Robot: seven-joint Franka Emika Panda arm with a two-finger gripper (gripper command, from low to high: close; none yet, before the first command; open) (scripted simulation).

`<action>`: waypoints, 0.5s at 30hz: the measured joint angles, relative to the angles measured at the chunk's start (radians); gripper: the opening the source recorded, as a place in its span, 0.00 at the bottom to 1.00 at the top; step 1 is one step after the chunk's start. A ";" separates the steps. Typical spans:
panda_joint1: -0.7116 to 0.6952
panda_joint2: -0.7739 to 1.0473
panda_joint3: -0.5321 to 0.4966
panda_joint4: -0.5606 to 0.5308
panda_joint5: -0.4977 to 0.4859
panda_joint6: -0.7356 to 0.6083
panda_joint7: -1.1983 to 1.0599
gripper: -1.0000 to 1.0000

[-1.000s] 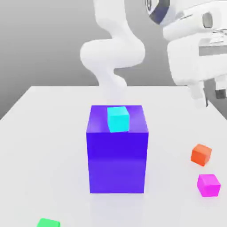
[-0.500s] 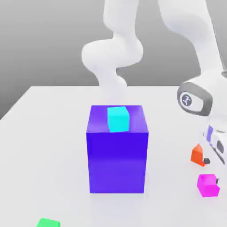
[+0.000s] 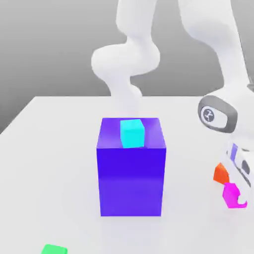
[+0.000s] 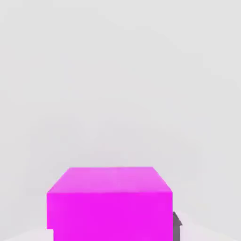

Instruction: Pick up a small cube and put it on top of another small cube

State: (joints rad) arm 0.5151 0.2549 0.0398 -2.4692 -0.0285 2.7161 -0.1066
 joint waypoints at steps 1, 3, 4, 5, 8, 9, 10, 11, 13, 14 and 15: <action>-0.032 0.003 -0.029 0.019 0.018 -0.019 0.011 0.00; -0.093 0.012 -0.084 0.054 0.050 -0.051 0.032 0.00; -0.121 0.016 -0.110 0.071 0.064 -0.065 0.042 0.00; -0.149 0.019 -0.135 0.086 0.078 -0.078 0.051 0.00; -0.228 0.027 -0.207 0.127 0.116 -0.116 0.079 0.00; -0.253 0.029 -0.231 0.139 0.128 -0.127 0.088 0.00; -0.277 0.030 -0.254 0.151 0.139 -0.138 0.097 0.00; -0.302 0.032 -0.276 0.163 0.150 -0.149 0.106 0.00; -0.352 0.045 -0.319 0.189 0.177 -0.164 0.122 0.00; -0.383 0.069 -0.333 0.210 0.199 -0.160 0.125 0.00; -0.417 0.109 -0.341 0.234 0.229 -0.146 0.123 0.00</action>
State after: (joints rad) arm 0.0978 0.3643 -0.3013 -2.2353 0.2004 2.5697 0.0160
